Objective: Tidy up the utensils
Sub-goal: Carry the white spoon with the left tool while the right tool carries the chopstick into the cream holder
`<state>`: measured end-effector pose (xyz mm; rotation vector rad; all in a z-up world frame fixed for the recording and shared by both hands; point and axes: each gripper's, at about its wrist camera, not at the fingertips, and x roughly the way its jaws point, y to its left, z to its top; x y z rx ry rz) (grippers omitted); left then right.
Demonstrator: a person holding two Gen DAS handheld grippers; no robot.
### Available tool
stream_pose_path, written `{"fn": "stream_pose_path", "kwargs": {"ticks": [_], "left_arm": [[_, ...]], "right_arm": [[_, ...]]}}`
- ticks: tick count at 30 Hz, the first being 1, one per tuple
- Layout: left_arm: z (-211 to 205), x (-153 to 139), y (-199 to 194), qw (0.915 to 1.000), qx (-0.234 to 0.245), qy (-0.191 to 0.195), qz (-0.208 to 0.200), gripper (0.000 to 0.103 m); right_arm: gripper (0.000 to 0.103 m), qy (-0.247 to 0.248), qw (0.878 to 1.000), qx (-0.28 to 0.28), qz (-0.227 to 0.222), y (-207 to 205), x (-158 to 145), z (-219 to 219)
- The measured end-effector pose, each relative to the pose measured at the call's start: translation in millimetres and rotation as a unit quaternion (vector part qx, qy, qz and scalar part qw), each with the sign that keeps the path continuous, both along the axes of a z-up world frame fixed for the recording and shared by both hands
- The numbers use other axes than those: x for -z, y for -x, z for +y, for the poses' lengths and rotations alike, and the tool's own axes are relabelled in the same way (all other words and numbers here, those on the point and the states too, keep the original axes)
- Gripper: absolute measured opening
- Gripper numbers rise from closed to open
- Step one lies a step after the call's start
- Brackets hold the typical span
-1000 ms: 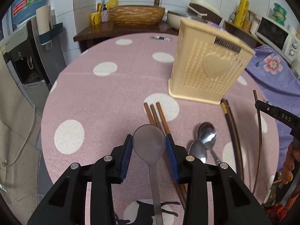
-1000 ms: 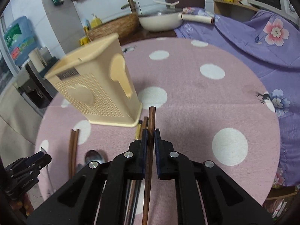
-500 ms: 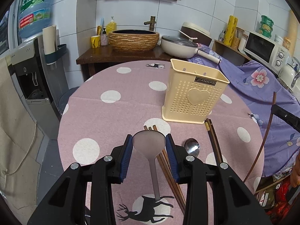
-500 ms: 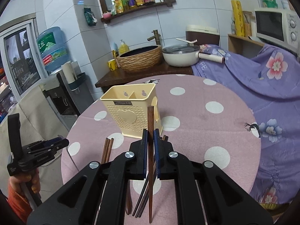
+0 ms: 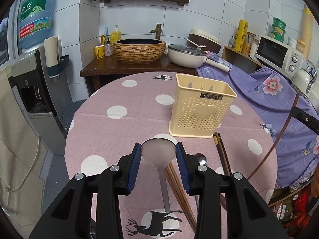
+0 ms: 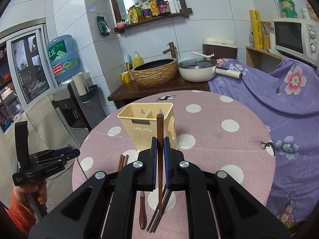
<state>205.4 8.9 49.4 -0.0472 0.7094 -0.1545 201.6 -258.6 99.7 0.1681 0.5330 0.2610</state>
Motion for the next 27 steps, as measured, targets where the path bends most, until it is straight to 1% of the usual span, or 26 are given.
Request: {"fn": "stream_pose_path", "kwargs": {"ticks": [5, 9, 11, 13, 15, 19, 21, 24, 27], "left_arm": [[-5, -13, -10, 0.9999, 0.008, 0.004, -0.01, 0.035], [-9, -30, -28, 0.9994, 0.021, 0.024, -0.011, 0.035], [-12, -43, -39, 0.999, 0.027, 0.031, -0.02, 0.035], [-16, -63, -53, 0.9985, 0.025, 0.027, -0.04, 0.035], [-18, -84, -65, 0.9973, 0.026, 0.031, -0.061, 0.035], [-21, -127, -93, 0.9936, 0.024, 0.06, -0.093, 0.035], [-25, -142, -106, 0.9918, 0.02, 0.068, -0.107, 0.035], [-34, -152, -126, 0.9901, 0.01, 0.068, -0.123, 0.035], [-46, -144, -140, 0.99, 0.002, 0.053, -0.13, 0.035]], "right_arm": [[0.007, 0.0, 1.0, -0.007, -0.018, -8, -19, 6], [0.007, -0.001, 1.0, -0.015, -0.024, -23, -37, 12], [0.007, -0.005, 0.999, -0.019, -0.026, -33, -48, 16], [0.007, -0.01, 0.999, -0.023, -0.031, -44, -64, 18], [0.007, -0.017, 0.999, -0.025, -0.04, -54, -82, 19], [0.007, -0.035, 0.997, -0.018, -0.061, -76, -120, 18], [0.007, -0.041, 0.996, -0.01, -0.077, -86, -138, 17], [0.007, -0.034, 0.995, 0.011, -0.098, -104, -153, 18], [0.007, -0.03, 0.994, 0.031, -0.098, -124, -152, 19]]}}
